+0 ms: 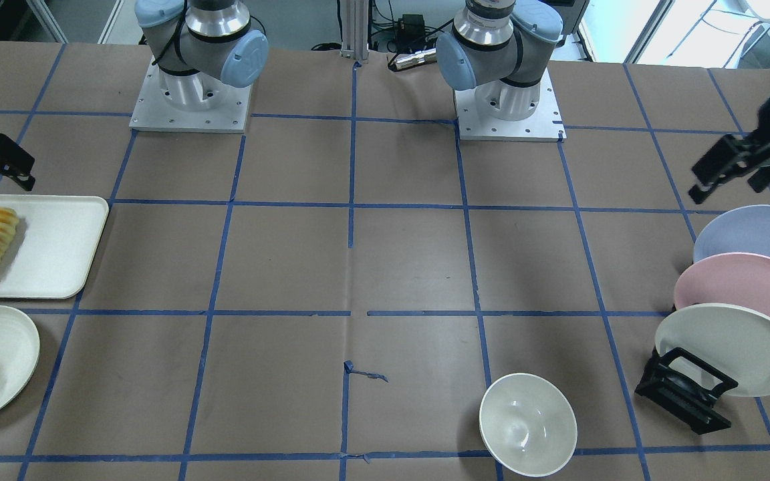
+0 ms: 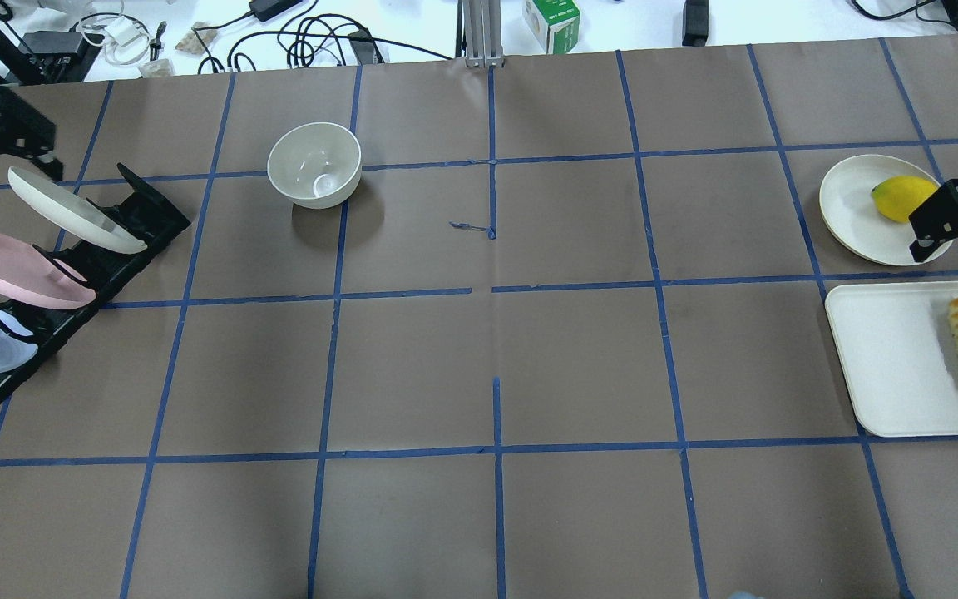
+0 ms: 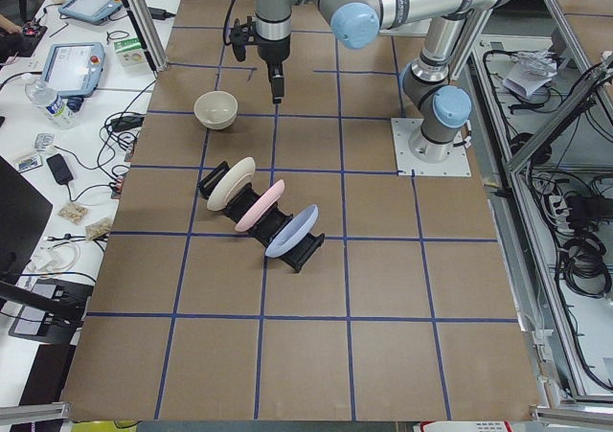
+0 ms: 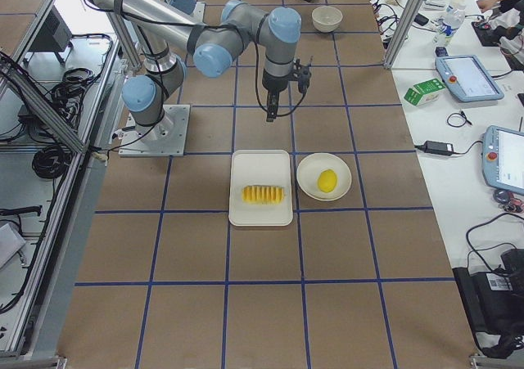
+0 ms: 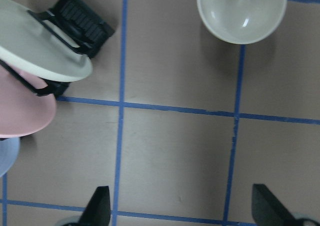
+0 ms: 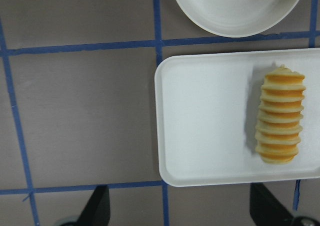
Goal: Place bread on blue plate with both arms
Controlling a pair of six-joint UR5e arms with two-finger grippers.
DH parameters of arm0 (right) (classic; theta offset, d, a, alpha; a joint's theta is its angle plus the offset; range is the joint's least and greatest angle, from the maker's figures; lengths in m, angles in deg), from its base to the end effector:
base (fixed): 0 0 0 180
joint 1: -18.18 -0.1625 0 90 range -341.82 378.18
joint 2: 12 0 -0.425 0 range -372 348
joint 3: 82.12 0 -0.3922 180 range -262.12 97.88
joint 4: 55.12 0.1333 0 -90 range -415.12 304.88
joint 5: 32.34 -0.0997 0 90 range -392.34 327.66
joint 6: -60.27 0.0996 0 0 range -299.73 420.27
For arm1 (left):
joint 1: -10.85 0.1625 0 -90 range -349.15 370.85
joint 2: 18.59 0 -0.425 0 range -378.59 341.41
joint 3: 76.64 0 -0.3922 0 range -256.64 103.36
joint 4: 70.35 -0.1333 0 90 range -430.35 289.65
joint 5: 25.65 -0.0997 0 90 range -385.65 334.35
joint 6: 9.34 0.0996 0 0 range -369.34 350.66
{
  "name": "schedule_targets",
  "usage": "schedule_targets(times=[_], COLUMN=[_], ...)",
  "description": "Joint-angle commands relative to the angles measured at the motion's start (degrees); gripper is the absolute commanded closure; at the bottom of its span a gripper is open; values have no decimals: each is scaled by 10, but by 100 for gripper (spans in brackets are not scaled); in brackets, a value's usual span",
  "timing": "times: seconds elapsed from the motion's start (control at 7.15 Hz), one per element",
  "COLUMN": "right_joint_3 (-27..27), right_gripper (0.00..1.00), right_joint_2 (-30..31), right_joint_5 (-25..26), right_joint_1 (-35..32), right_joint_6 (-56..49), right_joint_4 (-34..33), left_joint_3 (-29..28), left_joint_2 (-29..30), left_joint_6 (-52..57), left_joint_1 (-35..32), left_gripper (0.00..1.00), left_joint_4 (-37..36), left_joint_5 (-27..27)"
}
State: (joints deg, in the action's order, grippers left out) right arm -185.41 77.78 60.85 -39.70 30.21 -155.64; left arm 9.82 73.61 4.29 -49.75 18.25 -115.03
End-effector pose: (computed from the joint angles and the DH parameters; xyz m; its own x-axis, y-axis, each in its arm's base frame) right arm -0.1456 -0.4722 0.3914 -0.9992 0.0337 0.0220 0.0352 0.9967 0.0730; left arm 0.1346 -0.5127 0.5016 -0.9624 -0.2715 -0.0008 -0.2712 0.9613 -0.0490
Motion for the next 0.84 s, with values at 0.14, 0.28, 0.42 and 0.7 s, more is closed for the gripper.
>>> schedule_targets(times=[0.14, 0.28, 0.42, 0.7], right_joint_3=[-5, -4, -4, -6], right_gripper=[0, 0, 0, 0], right_joint_2=[-129, -155, -170, -202], right_joint_5=[36, 36, 37, 40], right_joint_1=[86, 95, 96, 98], right_joint_6=[-152, -162, -163, -163], right_joint_4=[-174, -189, -191, -195], left_joint_3=[6, 0, 0, 12], left_joint_2=[64, 92, 119, 164], left_joint_6=[-5, -5, -5, 7], left_joint_1=[165, 172, 193, 233], left_gripper=[0, 0, 0, 0], left_joint_4=[-132, -136, -137, -154], left_joint_5=[4, -1, 0, -2])
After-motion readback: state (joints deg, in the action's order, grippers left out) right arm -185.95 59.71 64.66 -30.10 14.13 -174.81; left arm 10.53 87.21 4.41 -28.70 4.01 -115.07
